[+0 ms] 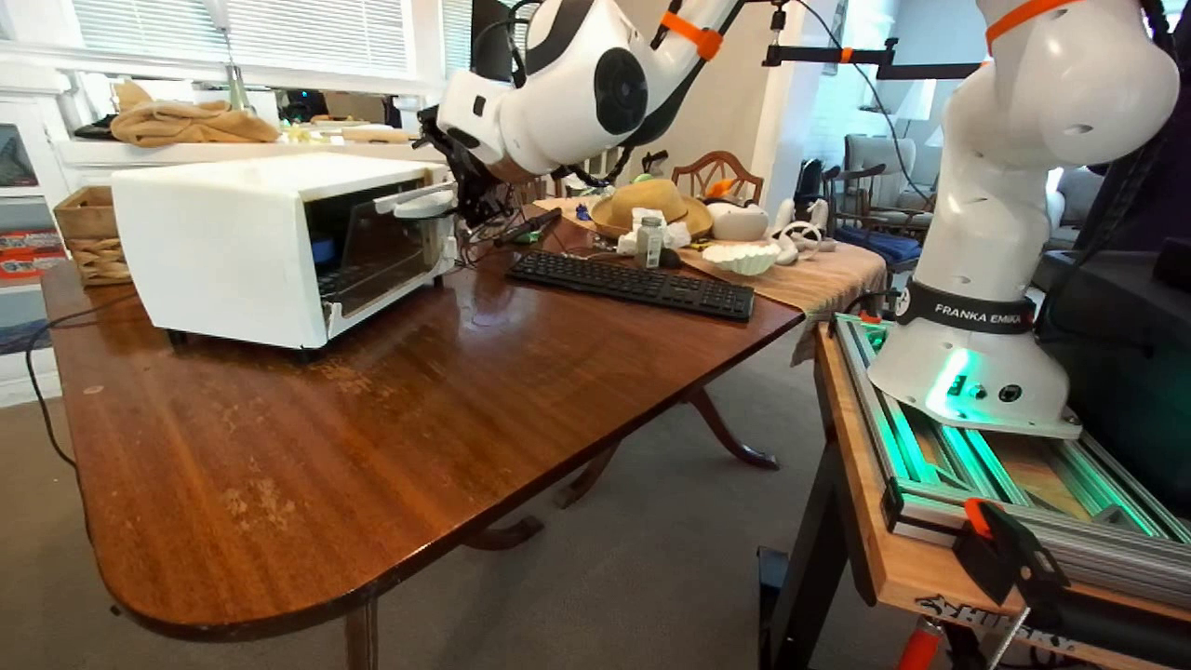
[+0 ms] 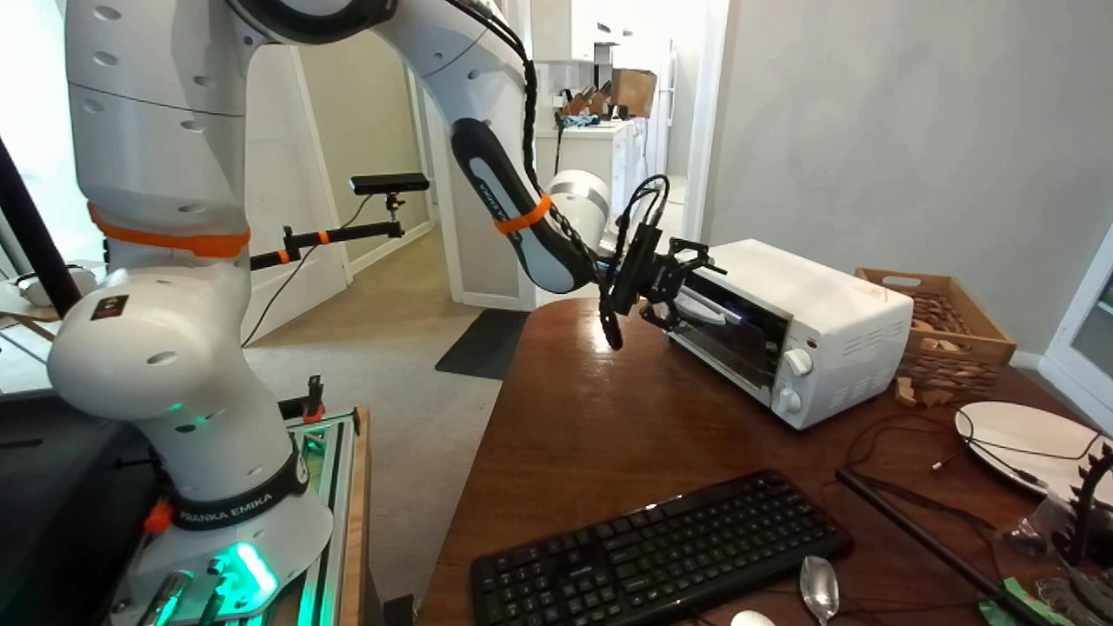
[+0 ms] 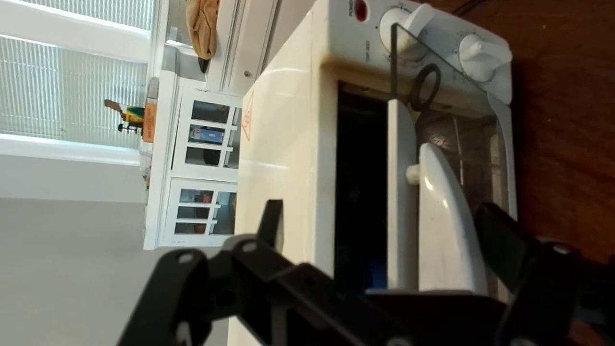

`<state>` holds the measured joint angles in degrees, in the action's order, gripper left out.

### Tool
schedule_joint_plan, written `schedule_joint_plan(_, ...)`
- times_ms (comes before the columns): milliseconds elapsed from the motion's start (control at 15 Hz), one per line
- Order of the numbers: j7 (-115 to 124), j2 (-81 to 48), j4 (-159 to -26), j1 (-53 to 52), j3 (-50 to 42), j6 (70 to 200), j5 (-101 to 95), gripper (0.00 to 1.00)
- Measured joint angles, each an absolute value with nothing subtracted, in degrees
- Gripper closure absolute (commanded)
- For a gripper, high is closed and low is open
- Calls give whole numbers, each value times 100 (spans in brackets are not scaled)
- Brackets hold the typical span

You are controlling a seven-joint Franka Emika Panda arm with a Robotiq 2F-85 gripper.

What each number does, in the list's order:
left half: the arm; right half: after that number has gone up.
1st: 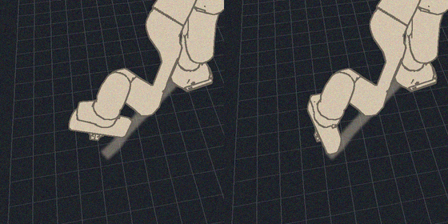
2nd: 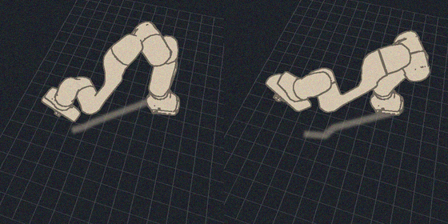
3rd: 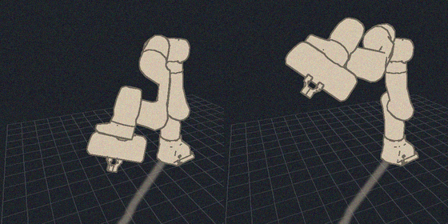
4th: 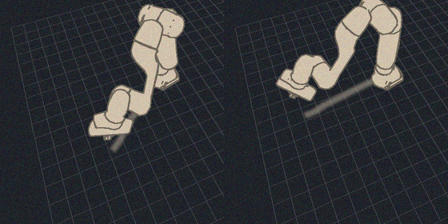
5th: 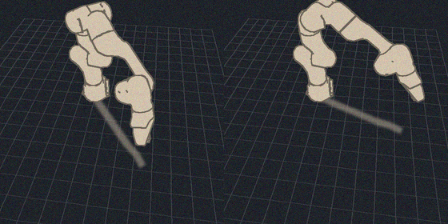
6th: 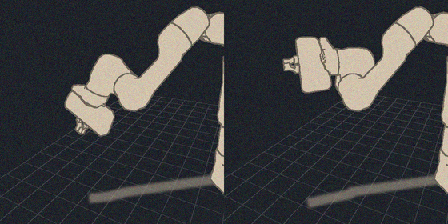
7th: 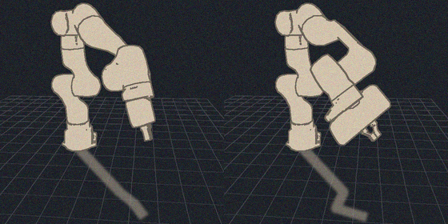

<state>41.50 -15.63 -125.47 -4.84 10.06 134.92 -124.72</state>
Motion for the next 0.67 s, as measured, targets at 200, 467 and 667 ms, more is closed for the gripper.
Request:
schedule_joint_plan(200,4138,-1798,-12137,-434,998,13493,-12461,0)
schedule_joint_plan(467,3881,-2205,-11429,-254,956,13759,-12203,0)
schedule_joint_plan(667,3420,-2532,-10867,-148,934,14000,-11763,0)
